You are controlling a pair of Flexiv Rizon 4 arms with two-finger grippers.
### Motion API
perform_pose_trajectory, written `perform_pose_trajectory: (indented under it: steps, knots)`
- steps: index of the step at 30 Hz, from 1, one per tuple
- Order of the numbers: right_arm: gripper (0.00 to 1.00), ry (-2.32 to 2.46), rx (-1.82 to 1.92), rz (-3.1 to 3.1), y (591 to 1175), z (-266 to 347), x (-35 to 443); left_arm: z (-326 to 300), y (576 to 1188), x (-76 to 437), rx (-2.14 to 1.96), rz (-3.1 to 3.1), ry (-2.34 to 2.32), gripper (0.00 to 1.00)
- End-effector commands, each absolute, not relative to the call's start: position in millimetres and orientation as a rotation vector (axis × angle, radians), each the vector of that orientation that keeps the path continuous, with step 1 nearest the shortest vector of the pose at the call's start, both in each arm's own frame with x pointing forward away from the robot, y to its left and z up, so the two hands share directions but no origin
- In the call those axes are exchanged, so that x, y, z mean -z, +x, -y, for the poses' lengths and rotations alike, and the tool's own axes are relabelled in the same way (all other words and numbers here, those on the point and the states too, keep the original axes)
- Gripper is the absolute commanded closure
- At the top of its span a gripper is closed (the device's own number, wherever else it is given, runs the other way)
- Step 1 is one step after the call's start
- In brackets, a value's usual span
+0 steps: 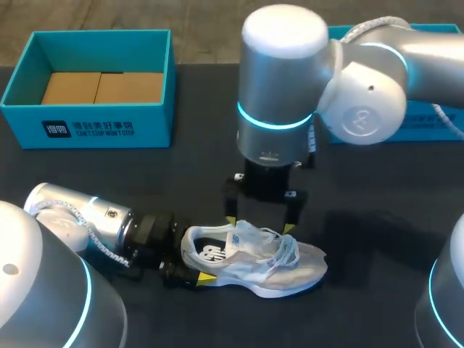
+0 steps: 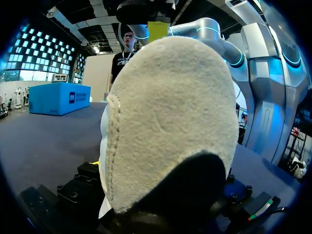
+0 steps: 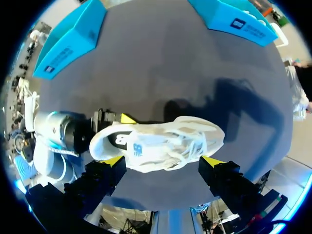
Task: Take the shoe out of the shoebox, open the shoe tongue, remove and reinsert the insole, then place the shoe into the shoebox
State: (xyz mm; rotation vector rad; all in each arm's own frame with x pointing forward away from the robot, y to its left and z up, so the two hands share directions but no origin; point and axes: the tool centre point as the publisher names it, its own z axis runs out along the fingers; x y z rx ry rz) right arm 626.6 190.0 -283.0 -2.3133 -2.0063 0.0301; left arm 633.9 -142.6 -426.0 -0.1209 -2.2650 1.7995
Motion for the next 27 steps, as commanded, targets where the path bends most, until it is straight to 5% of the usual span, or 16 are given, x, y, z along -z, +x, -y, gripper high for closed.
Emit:
perform_pose_trajectory:
  steps: [1, 27]
  knots:
    - [0.00, -2.605, -0.164, 1.961, 614, -248, 290, 140, 633, 428, -1.798, 2.268, -0.119, 1.00]
    - [0.00, -2.912, -0.197, 1.860, 614, -265, 313, 140, 633, 428, -1.798, 2.268, -0.119, 1.00]
